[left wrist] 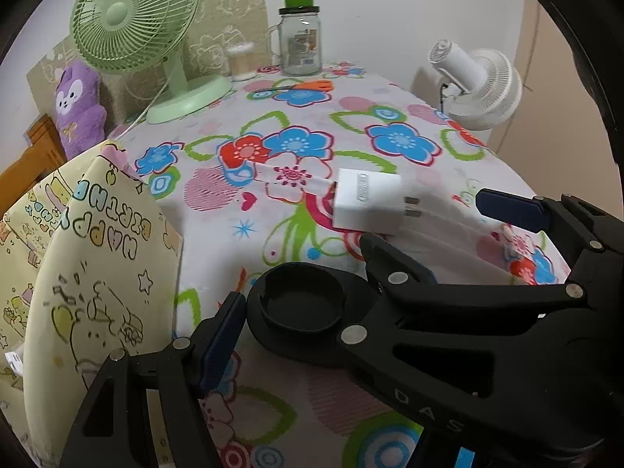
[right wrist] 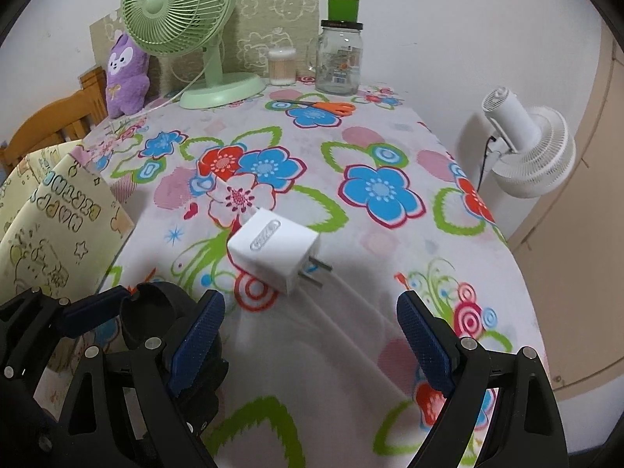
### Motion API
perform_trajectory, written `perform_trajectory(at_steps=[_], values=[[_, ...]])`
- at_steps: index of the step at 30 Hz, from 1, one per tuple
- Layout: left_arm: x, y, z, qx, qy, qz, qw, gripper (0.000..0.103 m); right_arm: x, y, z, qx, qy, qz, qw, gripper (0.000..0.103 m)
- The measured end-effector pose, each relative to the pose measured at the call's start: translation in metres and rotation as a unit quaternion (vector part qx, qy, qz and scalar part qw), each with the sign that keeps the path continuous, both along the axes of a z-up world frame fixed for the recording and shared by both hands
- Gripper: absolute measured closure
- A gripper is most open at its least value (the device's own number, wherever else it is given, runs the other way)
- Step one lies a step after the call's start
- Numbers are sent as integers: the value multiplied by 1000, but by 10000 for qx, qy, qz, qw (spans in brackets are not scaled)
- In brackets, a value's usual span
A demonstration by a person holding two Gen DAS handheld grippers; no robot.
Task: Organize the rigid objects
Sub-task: 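Close the right tool on the white adapter while the left tool holds the black object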
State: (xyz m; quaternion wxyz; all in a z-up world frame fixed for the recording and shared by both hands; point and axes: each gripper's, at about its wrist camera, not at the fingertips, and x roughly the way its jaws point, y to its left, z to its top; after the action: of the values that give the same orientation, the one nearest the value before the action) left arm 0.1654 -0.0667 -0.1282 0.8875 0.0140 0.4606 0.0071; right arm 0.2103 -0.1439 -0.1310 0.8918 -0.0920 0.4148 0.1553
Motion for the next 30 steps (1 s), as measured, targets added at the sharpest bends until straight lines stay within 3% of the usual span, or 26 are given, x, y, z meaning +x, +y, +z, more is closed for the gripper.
perform_trajectory(at_steps=[11,17,20,21,30], values=[[18,10,-8,-89,155,268,9995,27,29,13,-11,93,78,228,9997,13],[23,10,-10,-93,140,292,9994,27,37,16,-17,139,166,422,9989,25],[23,10,-10,-77,126,290,9995,27,40,17,-19,173,200,473,9985,38],[23,9,-10,-68,118,290,9995,27,40,18,-19,136,164,508,9985,47],[17,4,-7,39,42,151,9999,27,33,11,-17,110,149,354,9992,52]])
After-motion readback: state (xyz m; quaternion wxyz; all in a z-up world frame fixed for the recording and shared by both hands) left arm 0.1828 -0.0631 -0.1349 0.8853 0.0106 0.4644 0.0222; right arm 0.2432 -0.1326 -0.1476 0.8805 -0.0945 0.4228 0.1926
